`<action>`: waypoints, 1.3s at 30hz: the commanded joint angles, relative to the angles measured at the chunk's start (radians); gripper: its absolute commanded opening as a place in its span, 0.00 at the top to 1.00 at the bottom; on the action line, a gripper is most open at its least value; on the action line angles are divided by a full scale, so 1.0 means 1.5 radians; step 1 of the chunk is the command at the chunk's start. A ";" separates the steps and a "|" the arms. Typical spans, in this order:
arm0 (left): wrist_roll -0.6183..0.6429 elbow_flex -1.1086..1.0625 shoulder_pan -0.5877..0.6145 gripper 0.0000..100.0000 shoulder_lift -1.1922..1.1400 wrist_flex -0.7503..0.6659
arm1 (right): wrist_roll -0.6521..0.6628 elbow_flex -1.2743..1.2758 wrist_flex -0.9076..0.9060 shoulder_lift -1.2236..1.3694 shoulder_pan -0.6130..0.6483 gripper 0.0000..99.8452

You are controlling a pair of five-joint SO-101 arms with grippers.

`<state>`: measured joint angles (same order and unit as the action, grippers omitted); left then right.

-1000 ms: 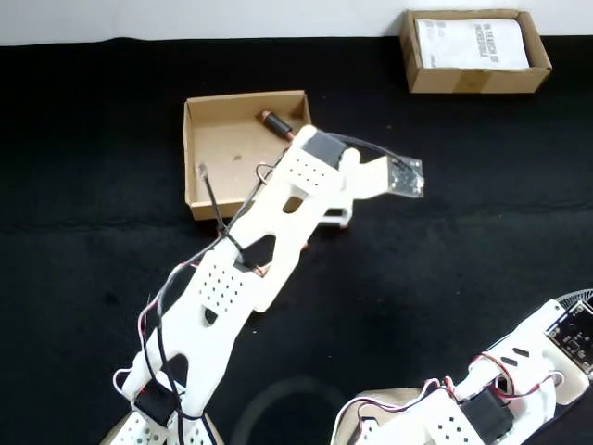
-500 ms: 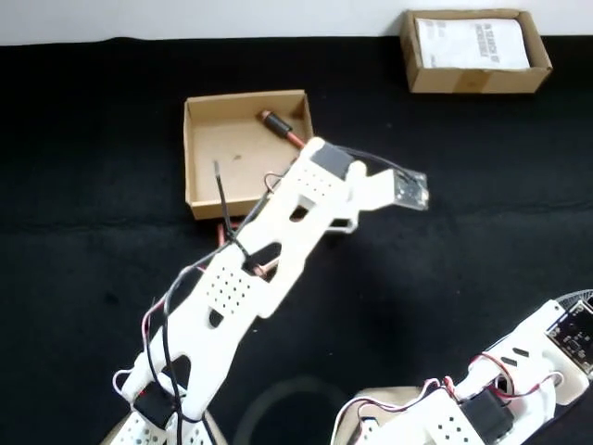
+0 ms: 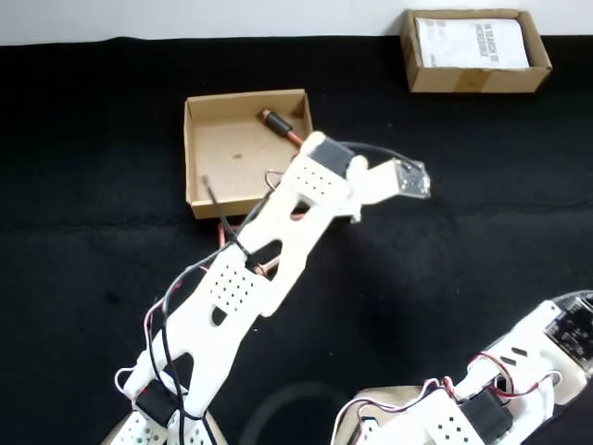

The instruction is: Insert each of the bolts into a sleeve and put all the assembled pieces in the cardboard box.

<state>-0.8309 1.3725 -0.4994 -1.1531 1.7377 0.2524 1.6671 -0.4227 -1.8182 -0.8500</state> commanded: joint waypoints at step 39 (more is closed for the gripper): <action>0.548 0.062 0.125 0.99 0.752 0.026 | -0.249 0.092 -0.047 -0.011 0.777 0.99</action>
<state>-0.0130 1.4768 -0.3168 -0.0959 1.7714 -0.1128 1.6671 -0.5025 -1.8182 0.3084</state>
